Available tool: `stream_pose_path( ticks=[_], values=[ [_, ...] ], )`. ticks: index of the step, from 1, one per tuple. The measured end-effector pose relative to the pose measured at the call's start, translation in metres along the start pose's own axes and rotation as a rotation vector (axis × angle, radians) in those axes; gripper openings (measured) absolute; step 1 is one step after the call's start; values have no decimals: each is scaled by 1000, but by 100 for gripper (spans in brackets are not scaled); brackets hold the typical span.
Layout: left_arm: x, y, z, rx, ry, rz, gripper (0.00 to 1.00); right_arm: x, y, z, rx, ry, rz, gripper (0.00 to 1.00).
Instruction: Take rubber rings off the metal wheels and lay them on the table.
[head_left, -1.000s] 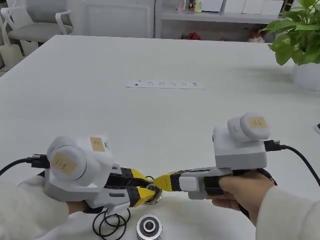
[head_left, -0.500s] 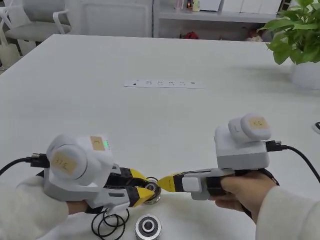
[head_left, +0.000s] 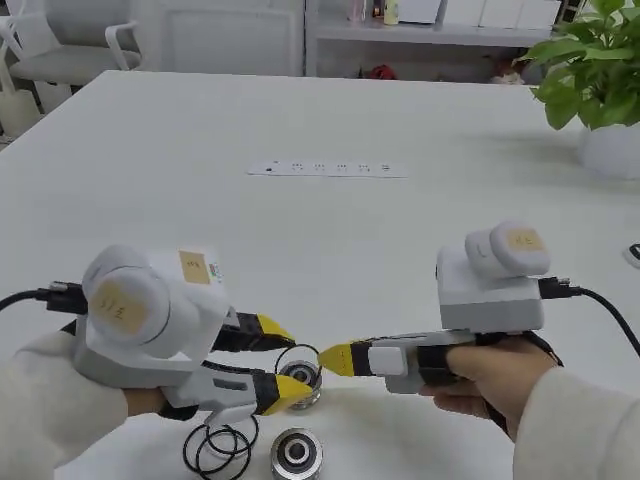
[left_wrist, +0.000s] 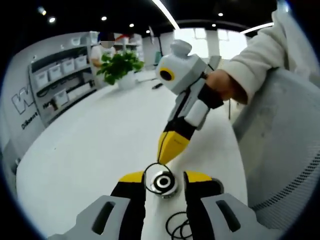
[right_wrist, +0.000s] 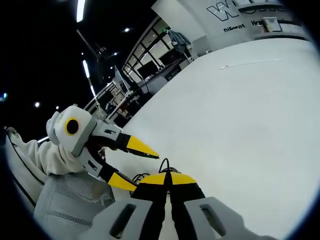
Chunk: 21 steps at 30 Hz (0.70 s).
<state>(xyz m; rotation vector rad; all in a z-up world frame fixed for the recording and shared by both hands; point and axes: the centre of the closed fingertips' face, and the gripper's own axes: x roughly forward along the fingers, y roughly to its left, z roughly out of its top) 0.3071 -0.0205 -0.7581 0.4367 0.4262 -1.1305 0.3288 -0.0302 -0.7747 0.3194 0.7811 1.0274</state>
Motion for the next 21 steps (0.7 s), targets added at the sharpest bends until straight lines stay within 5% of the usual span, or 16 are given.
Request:
stream_pose_path(
  ticks=[8, 13, 21],
  values=[
    [-27, 5, 14, 11, -20, 8, 48, -8, -1, 15, 36, -59, -9, 0],
    [-49, 18, 25, -5, -77, 61, 56, -12, 3, 20, 50, -85, -1, 0],
    [-83, 25, 10, -38, -72, 105, 72, -10, 20, 21, 41, -73, 27, 0]
  ],
)
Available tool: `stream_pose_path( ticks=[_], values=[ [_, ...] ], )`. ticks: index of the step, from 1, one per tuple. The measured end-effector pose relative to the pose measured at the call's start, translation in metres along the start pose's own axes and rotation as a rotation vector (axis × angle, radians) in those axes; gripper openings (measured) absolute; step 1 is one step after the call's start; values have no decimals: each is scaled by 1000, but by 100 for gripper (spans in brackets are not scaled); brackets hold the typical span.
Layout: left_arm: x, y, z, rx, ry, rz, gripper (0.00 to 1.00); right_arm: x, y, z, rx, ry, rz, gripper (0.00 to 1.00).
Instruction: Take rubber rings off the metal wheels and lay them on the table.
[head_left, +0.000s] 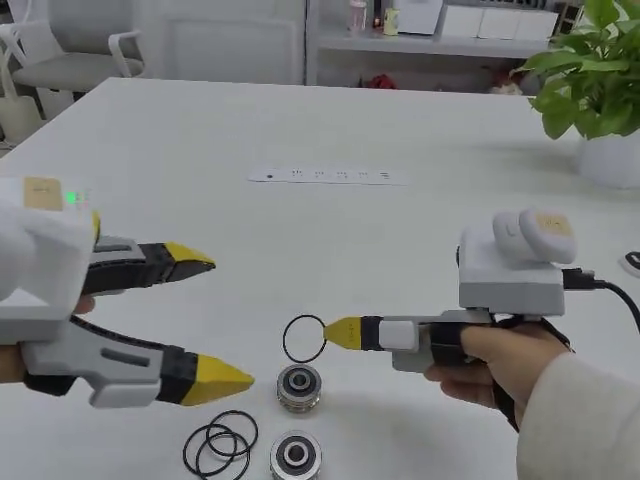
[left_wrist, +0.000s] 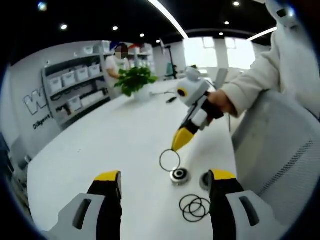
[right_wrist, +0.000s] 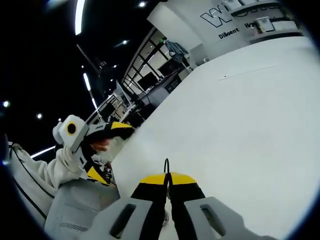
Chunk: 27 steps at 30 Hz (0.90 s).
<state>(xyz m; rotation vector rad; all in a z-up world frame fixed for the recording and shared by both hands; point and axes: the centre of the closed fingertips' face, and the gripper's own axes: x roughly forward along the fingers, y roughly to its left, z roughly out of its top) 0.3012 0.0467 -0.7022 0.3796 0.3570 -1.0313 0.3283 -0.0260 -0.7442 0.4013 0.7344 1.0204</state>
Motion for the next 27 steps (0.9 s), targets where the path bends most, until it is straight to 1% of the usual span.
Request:
stream_pose_path(
  ticks=[2, 3, 6, 9, 12, 15, 18, 20, 22, 25, 27],
  values=[
    [-8, 5, -2, -20, -11, 21, 73, 2, 5, 0, -11, 7, 10, 0],
    [-12, 7, -3, -37, -25, 35, 74, 2, 9, 0, -19, 10, 15, 0],
    [-21, 9, -4, -55, -39, 56, 77, 4, 16, 1, -28, 10, 29, 0],
    [-28, 6, -8, -58, -41, 72, 76, 6, 22, 3, -26, 7, 46, 0],
    [-33, 0, -17, -62, -23, 78, 77, 9, 29, 2, -26, 12, 63, 0],
    [-39, -6, -29, -87, -10, 76, 78, 12, 39, 2, -33, 19, 86, 0],
    [-46, -10, -37, -110, -3, 80, 79, 15, 48, 0, -44, 31, 103, 0],
    [-51, -10, -41, -138, -14, 92, 81, 18, 51, 0, -56, 43, 114, 0],
    [-54, -9, -45, -176, -25, 104, 84, 21, 55, -2, -66, 54, 124, 0],
    [-55, -8, -47, -178, -19, 115, 87, 25, 61, -6, -75, 74, 139, 0],
    [-53, -10, -48, -179, -14, 106, 88, 27, 64, -10, -83, 88, 143, 0]
  ],
)
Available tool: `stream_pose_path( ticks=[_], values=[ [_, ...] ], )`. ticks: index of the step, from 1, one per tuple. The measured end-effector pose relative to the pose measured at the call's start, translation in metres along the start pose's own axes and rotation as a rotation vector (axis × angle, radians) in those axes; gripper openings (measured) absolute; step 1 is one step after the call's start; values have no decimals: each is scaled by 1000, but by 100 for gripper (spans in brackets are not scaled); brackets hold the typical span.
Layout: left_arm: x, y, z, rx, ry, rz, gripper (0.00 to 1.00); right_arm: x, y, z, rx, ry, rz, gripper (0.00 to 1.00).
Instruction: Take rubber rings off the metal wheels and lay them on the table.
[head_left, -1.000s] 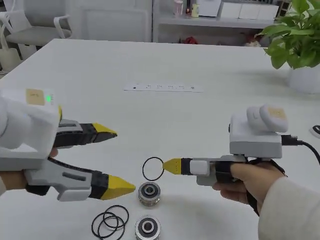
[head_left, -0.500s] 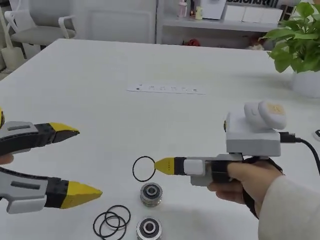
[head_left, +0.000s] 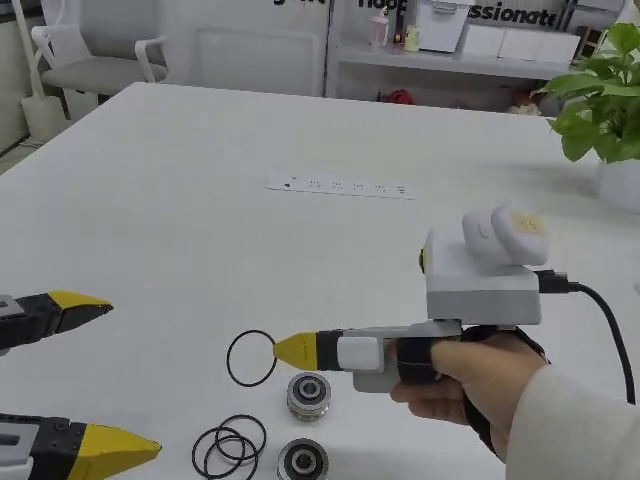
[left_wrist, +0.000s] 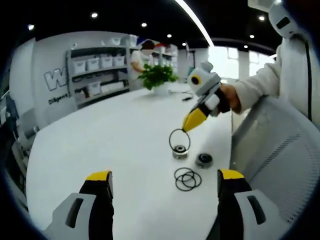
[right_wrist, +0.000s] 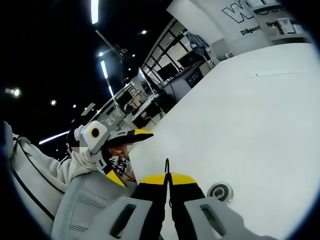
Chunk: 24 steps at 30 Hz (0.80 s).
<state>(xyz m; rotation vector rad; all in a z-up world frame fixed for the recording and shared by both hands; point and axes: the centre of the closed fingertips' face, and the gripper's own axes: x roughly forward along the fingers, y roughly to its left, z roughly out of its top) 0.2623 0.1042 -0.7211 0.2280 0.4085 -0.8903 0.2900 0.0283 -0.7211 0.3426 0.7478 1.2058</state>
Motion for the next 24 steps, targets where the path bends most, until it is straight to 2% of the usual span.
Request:
stream_pose_path(
  ticks=[5, 10, 24],
  values=[
    [3, -5, -7, -5, 21, -31, 94, 10, 10, -14, -20, 55, 21, 0],
    [4, -7, -8, -11, 23, -40, 100, 19, 16, -27, -40, 107, 31, 0],
    [5, -15, -12, -8, 35, -76, 100, 33, 22, -59, -81, 222, 45, 0]
  ],
)
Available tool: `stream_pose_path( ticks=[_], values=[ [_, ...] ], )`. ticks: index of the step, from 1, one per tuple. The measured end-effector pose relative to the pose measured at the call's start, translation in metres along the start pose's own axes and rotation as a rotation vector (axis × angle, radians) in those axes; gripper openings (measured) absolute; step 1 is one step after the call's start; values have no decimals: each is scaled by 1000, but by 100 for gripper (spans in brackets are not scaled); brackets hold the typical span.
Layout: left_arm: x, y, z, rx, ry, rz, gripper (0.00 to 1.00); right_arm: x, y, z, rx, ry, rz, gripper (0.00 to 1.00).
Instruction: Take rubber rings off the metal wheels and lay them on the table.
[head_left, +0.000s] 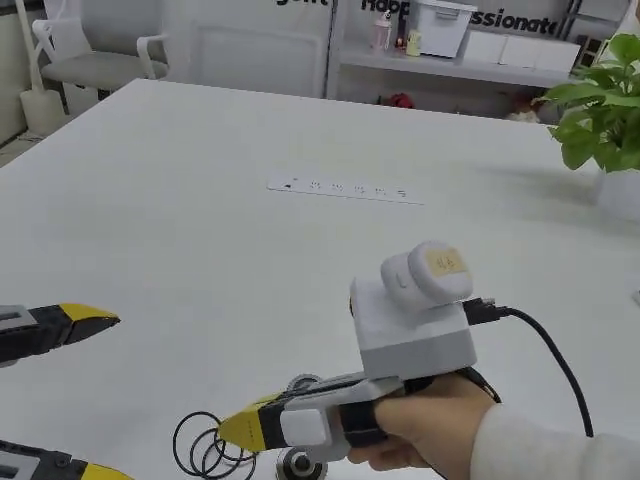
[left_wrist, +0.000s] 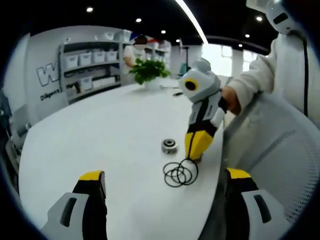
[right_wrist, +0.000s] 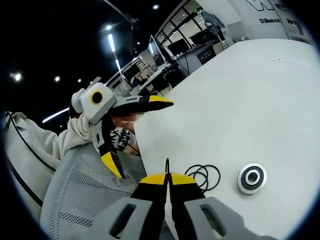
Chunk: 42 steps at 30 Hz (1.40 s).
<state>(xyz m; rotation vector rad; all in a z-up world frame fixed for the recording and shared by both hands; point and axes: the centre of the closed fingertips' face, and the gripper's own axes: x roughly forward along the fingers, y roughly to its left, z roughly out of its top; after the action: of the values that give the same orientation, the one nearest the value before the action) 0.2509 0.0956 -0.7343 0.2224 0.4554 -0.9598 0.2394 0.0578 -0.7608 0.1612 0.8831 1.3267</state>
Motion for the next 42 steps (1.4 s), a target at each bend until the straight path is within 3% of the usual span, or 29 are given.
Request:
stream_pose_path(
  ticks=[15, 32, 42],
  values=[
    [3, -6, -7, 2, 28, -30, 100, 14, -10, -22, -59, 82, -53, 0],
    [4, -8, -9, -1, 39, -45, 99, 9, -32, -25, -49, 83, -124, 0],
    [4, -9, -9, 0, 39, -47, 99, 6, -37, -22, -60, 70, -146, 2]
  ],
)
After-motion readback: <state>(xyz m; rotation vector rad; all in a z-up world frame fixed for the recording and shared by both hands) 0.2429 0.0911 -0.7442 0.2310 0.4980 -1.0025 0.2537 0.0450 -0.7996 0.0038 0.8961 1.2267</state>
